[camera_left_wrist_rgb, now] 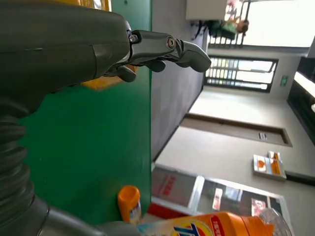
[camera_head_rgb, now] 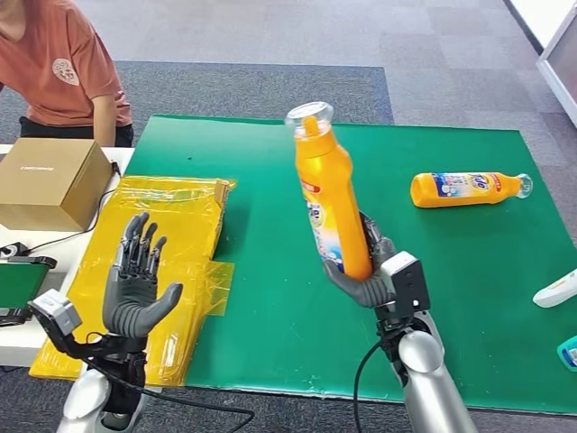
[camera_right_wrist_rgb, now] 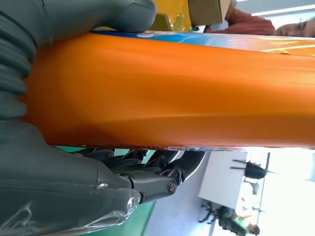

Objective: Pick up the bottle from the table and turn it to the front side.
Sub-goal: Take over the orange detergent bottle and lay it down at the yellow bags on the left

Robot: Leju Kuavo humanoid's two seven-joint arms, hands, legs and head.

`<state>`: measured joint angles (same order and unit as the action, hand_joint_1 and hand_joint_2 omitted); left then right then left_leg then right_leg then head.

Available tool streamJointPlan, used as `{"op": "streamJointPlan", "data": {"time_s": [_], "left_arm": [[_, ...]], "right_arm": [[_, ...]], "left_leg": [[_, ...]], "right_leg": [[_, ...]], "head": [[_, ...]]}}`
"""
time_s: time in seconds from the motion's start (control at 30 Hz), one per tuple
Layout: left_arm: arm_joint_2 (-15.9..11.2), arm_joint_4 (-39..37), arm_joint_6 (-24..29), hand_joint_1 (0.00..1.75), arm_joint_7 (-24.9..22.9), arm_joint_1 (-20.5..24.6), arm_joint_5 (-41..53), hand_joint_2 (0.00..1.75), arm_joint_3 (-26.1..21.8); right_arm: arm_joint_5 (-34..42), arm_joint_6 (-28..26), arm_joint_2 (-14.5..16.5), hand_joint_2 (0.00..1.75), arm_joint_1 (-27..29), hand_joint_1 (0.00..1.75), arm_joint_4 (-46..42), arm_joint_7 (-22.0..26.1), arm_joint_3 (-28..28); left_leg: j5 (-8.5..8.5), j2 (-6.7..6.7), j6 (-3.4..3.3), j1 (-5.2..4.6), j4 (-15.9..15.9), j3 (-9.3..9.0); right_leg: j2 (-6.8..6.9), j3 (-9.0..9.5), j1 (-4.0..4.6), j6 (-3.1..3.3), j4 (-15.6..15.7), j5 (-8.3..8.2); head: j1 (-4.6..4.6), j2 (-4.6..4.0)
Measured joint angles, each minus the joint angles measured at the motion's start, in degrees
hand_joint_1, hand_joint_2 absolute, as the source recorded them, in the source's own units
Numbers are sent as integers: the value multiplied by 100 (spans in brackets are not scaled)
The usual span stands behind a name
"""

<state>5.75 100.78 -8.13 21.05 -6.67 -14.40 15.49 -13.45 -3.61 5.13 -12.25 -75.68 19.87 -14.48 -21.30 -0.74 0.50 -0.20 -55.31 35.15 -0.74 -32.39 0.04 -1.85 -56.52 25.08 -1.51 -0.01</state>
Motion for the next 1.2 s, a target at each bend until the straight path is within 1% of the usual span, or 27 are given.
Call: {"op": "streamJointPlan", "data": {"time_s": [0.07, 0.17, 0.33, 0.43, 0.53, 0.8, 0.83, 0.93, 0.97, 1.2], "left_arm": [[-1, -90, -411, 0, -183, 117, -493, 175, 48], [-8, -239, -969, 0, -296, 254, -906, 175, 197], [-46, -420, -1490, 0, -487, 510, -1136, 175, 565], [-92, -491, -1620, 0, -570, 693, -1152, 175, 825], [-139, -565, -1632, 0, -605, 879, -1144, 175, 1035], [-232, -684, -1461, 0, -634, 1099, -1056, 175, 1229], [-246, -707, -1439, 6, -648, 1118, -1046, 175, 1238], [-285, -804, -1389, 137, -704, 1163, -994, 175, 1242], [-297, -834, -1381, 175, -715, 1172, -975, 175, 1243], [-338, -962, -1351, 175, -724, 1180, -890, 175, 1277]], "right_arm": [[-277, -147, 23, 175, 3, 175, -29, 70, -223], [-718, -364, 59, 175, 1, 175, -29, 182, -572], [-1310, -647, 105, 175, -1, 175, -19, 284, -1079], [-1454, -714, 126, 175, -2, 175, -6, 303, -1308], [-1498, -751, 148, 175, -2, 175, 9, 345, -1464], [-1756, -804, 156, 175, 46, 175, 19, 385, -1806], [-1789, -822, 156, 175, 46, 175, 28, 374, -1837], [-1928, -912, 156, 175, 44, 175, 104, 337, -1938], [-1976, -953, 156, 175, 41, 175, 141, 327, -1963], [-2109, -1106, 156, 175, -7, 175, 379, 286, -2007]], "left_leg": [[1, 0, 2, 0, 0, 0], [1, 0, 2, 0, 0, 1], [1, 0, 2, 0, 0, 4], [1, 0, 2, 0, 0, 6], [1, 0, 2, 0, 0, 6], [1, 1, 2, 0, 0, 12], [1, 1, 2, 0, 0, 12], [1, 1, 2, 0, 0, 13], [1, 1, 2, 0, 0, 13], [1, 1, 2, 0, 0, 15]], "right_leg": [[0, 0, 0, 0, 0, 0], [0, -1, 0, 0, 0, 0], [0, -4, -1, 0, 0, 0], [0, -6, -1, 0, 0, 0], [-1, -7, 0, 0, 0, -1], [-1, -14, -1, 1, -1, 0], [-1, -15, -1, 1, -1, 0], [-1, -16, -1, 1, -1, 0], [-1, -16, -1, 1, -1, 0], [-1, -17, -1, 1, -1, 0]], "head": [[0, -1], [0, 0], [0, 0], [0, -1], [1, -1], [1, 1], [0, 1], [-1, 0], [-1, 0], [1, -1]]}}
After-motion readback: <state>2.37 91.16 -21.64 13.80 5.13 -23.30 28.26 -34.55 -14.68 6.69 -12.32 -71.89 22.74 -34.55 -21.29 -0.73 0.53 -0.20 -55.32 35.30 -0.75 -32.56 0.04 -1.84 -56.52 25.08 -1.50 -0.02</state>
